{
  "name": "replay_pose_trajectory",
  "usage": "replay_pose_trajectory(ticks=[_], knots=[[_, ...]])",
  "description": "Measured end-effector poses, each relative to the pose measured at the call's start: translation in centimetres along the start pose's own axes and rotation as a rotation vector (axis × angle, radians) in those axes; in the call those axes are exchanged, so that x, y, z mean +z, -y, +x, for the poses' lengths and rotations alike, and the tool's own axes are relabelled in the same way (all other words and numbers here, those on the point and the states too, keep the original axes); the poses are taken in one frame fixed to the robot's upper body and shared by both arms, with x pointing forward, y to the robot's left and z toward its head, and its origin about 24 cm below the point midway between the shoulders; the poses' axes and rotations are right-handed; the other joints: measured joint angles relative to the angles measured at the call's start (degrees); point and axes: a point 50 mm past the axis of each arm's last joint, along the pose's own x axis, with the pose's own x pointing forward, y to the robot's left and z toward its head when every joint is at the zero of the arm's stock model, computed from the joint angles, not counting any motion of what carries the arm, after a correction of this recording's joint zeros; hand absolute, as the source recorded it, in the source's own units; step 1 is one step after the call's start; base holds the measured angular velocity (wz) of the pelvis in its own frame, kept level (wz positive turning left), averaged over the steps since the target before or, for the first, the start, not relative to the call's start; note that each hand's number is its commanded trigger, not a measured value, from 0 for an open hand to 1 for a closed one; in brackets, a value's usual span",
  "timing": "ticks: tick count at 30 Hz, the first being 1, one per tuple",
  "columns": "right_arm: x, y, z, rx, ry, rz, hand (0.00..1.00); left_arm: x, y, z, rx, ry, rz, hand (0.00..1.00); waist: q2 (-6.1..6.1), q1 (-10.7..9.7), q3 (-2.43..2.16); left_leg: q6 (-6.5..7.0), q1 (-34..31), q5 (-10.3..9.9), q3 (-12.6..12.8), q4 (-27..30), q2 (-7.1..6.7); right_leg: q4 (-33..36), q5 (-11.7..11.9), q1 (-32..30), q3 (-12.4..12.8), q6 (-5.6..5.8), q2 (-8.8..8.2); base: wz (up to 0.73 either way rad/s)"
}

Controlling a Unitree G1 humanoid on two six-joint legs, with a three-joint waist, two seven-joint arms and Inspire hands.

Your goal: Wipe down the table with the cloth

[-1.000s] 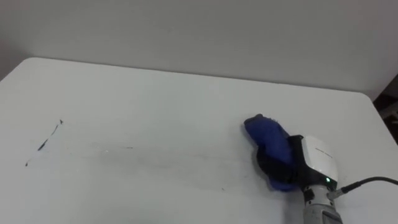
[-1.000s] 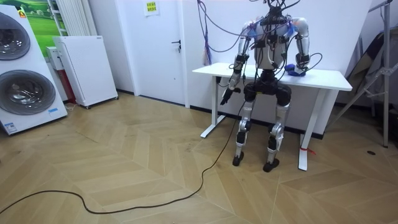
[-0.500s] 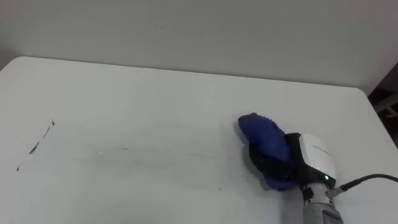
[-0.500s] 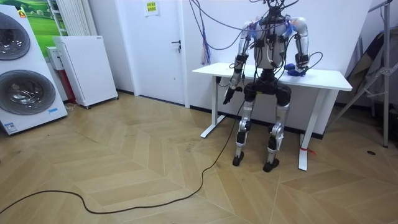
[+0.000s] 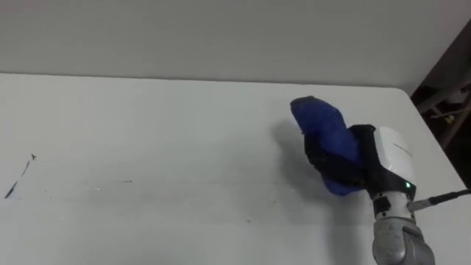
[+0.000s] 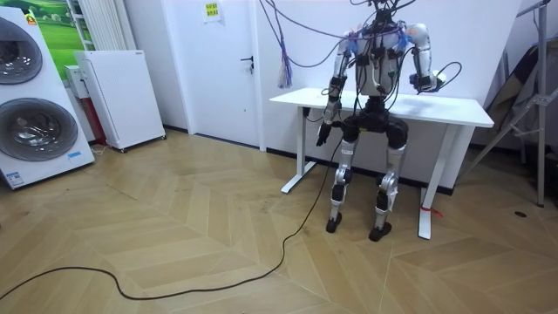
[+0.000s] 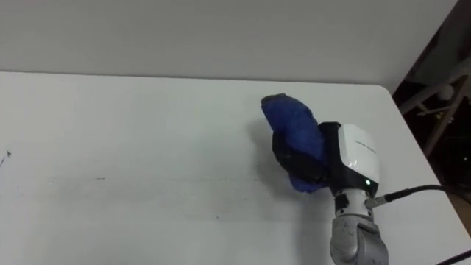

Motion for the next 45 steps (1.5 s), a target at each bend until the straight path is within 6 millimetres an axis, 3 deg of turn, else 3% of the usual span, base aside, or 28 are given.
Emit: replay_pose_trajectory(ticks=[8, 9, 10, 11, 23, 24, 25, 26, 45], knots=[[0.8, 1.5, 0.4, -0.062, 0.032, 0.010, 0.00, -1.3, -0.1, 0.0, -0.003, -0.049, -0.018, 0.00, -0.95, -0.2, 0.08, 0.01, 0.6, 0.0, 1.0, -0.1, -0.02, 0.4, 0.0, 0.0, 1.1, 0.00, 0.07, -0.06], [0.8, 1.7, 0.4, -0.071, 0.036, 0.008, 0.42, -1.3, -0.1, 0.0, -0.006, -0.051, -0.021, 0.00, -0.92, -0.2, 0.10, 0.03, 0.6, 0.0, 1.0, -0.2, -0.01, 0.6, 0.0, -0.1, 1.2, -0.01, 0.07, 0.00], [0.9, 1.8, 0.5, -0.074, 0.038, 0.009, 0.64, -1.4, -0.1, 0.0, -0.006, -0.054, -0.023, 0.00, -0.90, -0.2, 0.10, 0.03, 0.6, -0.1, 1.0, -0.3, 0.01, 0.7, 0.0, -0.1, 1.2, -0.02, 0.07, 0.00], [1.0, 1.9, 0.5, -0.078, 0.042, 0.010, 1.00, -1.5, -0.2, 0.0, -0.005, -0.060, -0.025, 0.00, -0.87, -0.2, 0.11, 0.02, 0.6, -0.1, 1.0, -0.4, 0.02, 0.8, 0.0, -0.1, 1.2, -0.07, 0.07, 0.00], [1.5, 2.5, 0.4, -0.102, 0.069, 0.014, 1.00, -1.6, -0.2, 0.1, -0.006, -0.063, -0.023, 0.00, -0.37, -0.3, 0.14, 0.02, 0.6, -0.1, 1.4, -0.3, 0.01, 1.7, -0.1, -0.9, 1.8, -0.10, 0.08, -0.02], [1.4, 2.5, 0.4, -0.099, 0.067, 0.013, 0.52, -1.6, -0.2, 0.1, -0.005, -0.062, -0.023, 0.00, -0.37, -0.3, 0.14, 0.02, 0.6, -0.1, 1.4, -0.3, 0.01, 1.7, -0.1, -0.9, 1.8, -0.10, 0.08, 0.00], [1.3, 2.4, 0.2, -0.095, 0.062, 0.012, 0.13, -1.6, -0.2, 0.1, -0.005, -0.062, -0.022, 0.00, -0.38, -0.3, 0.13, 0.02, 0.6, -0.1, 1.4, -0.3, 0.01, 1.7, -0.1, -0.9, 1.8, -0.10, 0.08, 0.00], [1.2, 2.4, 0.2, -0.093, 0.060, 0.011, 0.00, -1.6, -0.3, 0.1, -0.005, -0.062, -0.022, 0.00, -0.38, -0.3, 0.14, 0.02, 0.6, -0.1, 1.4, -0.3, 0.01, 1.7, -0.1, -0.9, 1.8, -0.09, 0.08, 0.00], [0.9, 2.1, 0.0, -0.064, 0.052, -0.004, 0.00, -2.1, -0.2, -0.1, -0.006, -0.076, -0.020, 0.00, -0.86, -0.3, -0.16, 0.02, 0.3, -0.1, 1.5, -0.2, 0.01, 1.7, -0.1, -1.1, 1.8, -0.11, 0.09, 0.00]])
